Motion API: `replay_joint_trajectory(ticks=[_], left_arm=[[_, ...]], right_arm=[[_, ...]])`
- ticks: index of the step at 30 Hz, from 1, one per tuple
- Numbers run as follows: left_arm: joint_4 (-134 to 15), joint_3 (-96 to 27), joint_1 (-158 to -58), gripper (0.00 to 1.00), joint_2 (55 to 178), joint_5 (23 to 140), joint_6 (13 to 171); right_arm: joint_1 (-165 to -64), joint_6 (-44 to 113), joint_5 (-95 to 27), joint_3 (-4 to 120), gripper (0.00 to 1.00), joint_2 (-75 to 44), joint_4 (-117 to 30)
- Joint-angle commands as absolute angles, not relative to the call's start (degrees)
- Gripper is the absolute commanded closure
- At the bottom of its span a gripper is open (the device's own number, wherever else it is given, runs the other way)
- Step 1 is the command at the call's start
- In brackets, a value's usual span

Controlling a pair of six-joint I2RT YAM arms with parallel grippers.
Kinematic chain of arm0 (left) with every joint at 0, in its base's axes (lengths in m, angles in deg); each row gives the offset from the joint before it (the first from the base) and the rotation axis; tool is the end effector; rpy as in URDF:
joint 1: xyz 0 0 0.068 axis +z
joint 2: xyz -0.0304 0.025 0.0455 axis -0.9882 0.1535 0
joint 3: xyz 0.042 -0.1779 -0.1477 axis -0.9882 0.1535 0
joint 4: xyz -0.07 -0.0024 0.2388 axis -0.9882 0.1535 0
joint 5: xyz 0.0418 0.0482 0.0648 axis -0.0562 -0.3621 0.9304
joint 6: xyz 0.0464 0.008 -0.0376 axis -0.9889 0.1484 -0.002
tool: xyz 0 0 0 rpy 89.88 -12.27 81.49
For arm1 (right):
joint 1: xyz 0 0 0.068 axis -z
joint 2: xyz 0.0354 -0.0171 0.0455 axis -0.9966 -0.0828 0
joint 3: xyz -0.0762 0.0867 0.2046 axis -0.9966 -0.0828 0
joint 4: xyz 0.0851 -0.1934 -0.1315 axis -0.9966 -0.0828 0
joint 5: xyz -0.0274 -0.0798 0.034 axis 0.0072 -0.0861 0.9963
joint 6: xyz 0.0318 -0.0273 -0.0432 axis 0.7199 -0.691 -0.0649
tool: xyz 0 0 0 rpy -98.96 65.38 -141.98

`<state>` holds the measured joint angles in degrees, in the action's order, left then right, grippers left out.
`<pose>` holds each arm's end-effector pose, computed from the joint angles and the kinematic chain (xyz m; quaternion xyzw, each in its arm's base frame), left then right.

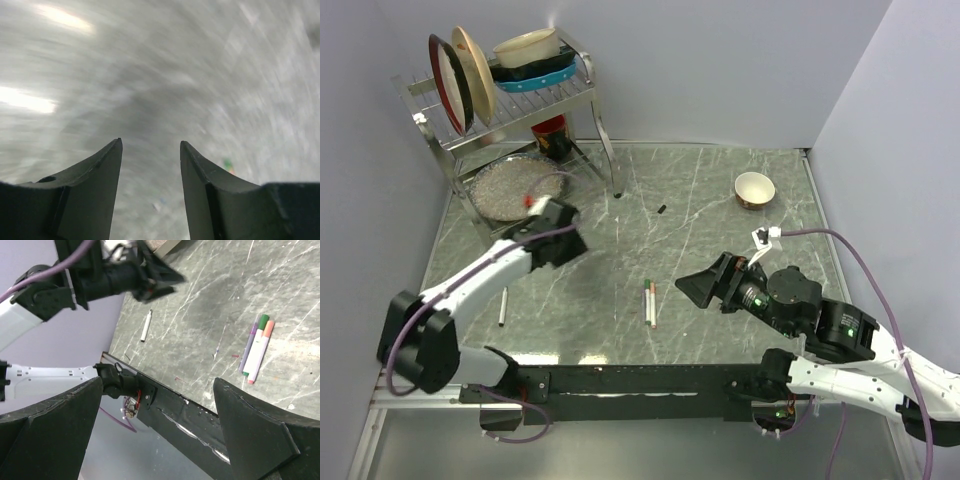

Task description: Insert the pens into the pen caps

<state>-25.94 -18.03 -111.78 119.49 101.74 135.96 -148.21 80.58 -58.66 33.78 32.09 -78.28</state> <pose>0.2462 -0.1349 0.2038 -0.2330 0.9173 -0.1359 0.2930 0.0781 0.1237 0.3314 0.0194 0.8013 0.4318 0.4137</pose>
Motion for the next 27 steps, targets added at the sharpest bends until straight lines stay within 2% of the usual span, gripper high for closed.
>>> replay_joint_trajectory(ticks=[1, 5, 11, 19, 27], left_arm=[[-17.75, -12.69, -103.95, 0.46, 110.56, 111.30, 140.71], [-17.04, -7.84, -92.28, 0.44, 105.00, 113.06, 141.61], [-17.57, -4.94, -82.77, 0.38, 105.16, 112.71, 139.75], [-20.99, -1.07, -76.96, 0.33, 113.69, 110.16, 139.06], [-24.25, 1.13, -76.87, 0.33, 116.68, 107.53, 137.20]], right_arm=[[-147.83, 81.16, -59.78, 32.62, 0.00, 33.55, -76.94], [-147.83, 81.69, -59.52, 30.43, 0.00, 34.43, -75.45], [-147.83, 80.81, -60.04, 28.40, 0.00, 35.13, -73.25], [-147.83, 77.91, -62.94, 30.15, 0.00, 35.83, -75.27], [-147.74, 77.47, -64.87, 29.45, 0.00, 37.77, -75.27]])
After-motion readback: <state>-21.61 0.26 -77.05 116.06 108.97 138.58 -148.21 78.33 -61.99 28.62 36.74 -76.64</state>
